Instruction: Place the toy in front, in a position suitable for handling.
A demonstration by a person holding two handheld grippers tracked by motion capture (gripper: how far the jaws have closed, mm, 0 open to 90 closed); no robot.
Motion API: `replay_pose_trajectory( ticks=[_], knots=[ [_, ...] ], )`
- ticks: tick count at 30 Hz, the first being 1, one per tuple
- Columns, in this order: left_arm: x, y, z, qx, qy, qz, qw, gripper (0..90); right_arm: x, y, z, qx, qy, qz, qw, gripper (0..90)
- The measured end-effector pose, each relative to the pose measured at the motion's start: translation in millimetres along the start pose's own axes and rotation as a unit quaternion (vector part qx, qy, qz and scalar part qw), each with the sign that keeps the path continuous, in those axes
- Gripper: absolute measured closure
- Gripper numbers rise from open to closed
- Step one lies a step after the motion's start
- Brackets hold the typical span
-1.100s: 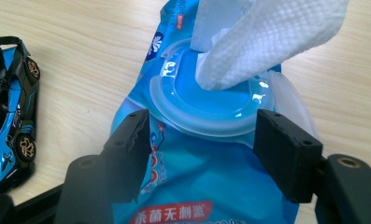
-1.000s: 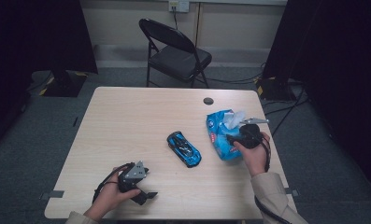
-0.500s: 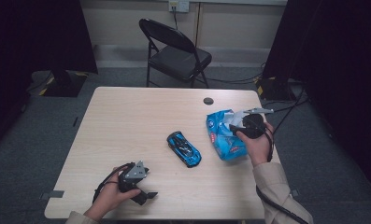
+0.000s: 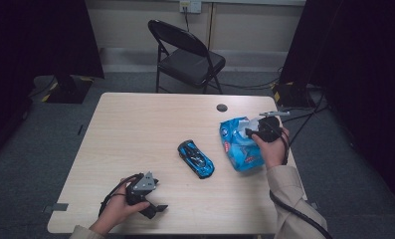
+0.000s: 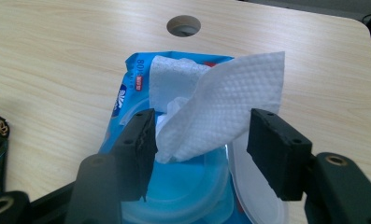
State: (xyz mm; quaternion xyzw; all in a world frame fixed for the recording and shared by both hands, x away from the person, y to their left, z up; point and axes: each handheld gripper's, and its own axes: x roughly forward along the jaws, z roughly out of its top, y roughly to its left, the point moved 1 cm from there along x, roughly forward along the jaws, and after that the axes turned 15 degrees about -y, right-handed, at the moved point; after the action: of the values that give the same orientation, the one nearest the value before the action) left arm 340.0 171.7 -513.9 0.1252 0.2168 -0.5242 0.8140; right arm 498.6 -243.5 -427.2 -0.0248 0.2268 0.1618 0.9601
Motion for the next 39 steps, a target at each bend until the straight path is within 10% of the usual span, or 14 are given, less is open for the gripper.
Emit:
replay_pose_trajectory(
  ticks=[20, 39],
  knots=[
    [0.0, -0.1, 0.0, 0.000, 0.000, 0.000, 1.0000, 4.4, 16.0, -0.4, -1.3, 0.042, -0.003, 0.028, 0.9987, 87.8],
    [0.0, -0.1, 0.0, 0.000, 0.000, 0.000, 1.0000, 4.4, 3.4, -0.6, 11.5, 0.040, -0.006, 0.049, 0.9980, 89.8]
  ],
)
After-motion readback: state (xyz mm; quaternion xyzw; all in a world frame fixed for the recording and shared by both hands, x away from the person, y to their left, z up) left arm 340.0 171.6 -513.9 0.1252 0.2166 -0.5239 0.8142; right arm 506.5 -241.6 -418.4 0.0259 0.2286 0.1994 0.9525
